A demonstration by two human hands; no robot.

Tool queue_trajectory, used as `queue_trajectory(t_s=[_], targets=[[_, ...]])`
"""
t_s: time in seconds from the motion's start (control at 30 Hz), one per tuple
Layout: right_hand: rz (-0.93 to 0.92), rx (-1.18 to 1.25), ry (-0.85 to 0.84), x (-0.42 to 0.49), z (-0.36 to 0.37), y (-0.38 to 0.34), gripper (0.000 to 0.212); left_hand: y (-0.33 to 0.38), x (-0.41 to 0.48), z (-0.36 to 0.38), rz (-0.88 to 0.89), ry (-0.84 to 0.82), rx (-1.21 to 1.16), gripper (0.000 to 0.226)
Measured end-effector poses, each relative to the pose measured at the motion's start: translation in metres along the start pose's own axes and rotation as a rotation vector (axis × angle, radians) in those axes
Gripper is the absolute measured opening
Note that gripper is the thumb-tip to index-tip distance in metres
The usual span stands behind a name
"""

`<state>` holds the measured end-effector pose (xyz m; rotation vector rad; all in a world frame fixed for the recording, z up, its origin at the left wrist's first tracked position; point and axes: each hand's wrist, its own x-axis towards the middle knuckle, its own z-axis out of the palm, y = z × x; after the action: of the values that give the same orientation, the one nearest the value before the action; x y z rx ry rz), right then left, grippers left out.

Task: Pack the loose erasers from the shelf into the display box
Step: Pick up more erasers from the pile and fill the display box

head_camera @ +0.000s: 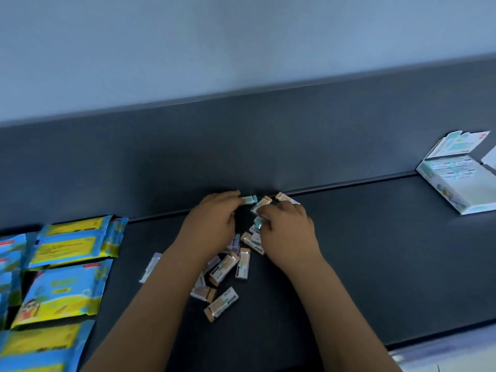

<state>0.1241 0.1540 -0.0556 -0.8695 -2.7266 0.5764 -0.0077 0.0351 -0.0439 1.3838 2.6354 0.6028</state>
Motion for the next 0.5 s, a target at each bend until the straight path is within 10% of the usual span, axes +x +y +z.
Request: queue_trajectory(t_s=[0.27, 0.5], targets=[[-0.015, 0.241, 0.125, 0.008, 0.010, 0.009, 0.061, 0.007, 0.006, 0.007, -0.057, -0.077, 0.066, 0.069], [-0.013, 0.231, 0.031, 0.016, 0.003, 0.019, 0.011, -0.016, -0.006, -0.002, -0.111, -0.016, 0.163, 0.037]])
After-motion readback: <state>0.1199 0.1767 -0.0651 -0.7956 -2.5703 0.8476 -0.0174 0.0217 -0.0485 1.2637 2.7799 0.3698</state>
